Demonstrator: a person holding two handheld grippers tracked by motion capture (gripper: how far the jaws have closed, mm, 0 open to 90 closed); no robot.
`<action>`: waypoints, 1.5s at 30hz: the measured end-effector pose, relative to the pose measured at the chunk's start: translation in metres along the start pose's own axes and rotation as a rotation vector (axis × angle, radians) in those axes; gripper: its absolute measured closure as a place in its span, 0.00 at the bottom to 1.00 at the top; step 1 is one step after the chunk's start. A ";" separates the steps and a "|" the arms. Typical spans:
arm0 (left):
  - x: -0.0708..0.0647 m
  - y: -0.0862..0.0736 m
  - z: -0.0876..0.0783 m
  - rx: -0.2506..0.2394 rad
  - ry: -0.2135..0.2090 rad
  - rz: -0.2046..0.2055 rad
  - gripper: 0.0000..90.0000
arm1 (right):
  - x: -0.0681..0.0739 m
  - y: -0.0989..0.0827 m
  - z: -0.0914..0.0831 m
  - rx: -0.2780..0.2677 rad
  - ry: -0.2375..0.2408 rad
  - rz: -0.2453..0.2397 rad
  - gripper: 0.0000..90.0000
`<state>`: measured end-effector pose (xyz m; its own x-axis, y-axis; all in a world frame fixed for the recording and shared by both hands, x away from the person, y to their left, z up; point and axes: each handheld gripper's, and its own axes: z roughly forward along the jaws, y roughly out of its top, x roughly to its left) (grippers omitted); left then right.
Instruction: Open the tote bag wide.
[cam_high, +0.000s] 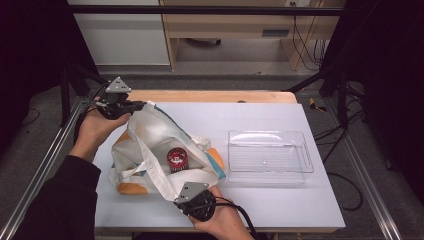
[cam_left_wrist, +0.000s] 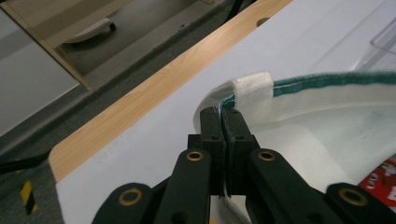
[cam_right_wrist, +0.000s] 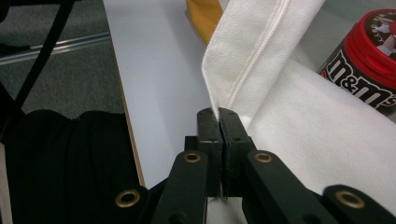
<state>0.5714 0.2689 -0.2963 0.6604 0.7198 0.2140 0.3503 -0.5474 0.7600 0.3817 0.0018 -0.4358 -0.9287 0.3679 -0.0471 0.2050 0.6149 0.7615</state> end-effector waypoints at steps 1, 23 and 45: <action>0.002 -0.001 0.002 -0.004 -0.002 -0.012 0.98 | -0.001 -0.001 0.000 -0.004 0.004 0.005 0.99; 0.007 -0.020 0.045 0.005 -0.017 -0.070 0.98 | 0.007 -0.009 0.015 0.016 0.035 0.013 0.99; -0.003 -0.042 0.082 0.077 -0.033 -0.081 0.98 | 0.006 -0.011 0.016 0.021 0.054 0.023 0.99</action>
<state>0.6093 0.2553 -0.3795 0.6493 0.7490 0.1324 0.4526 -0.5203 0.7242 0.3792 0.0086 -0.4549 -0.9388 0.3443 0.0058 0.2324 0.6211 0.7485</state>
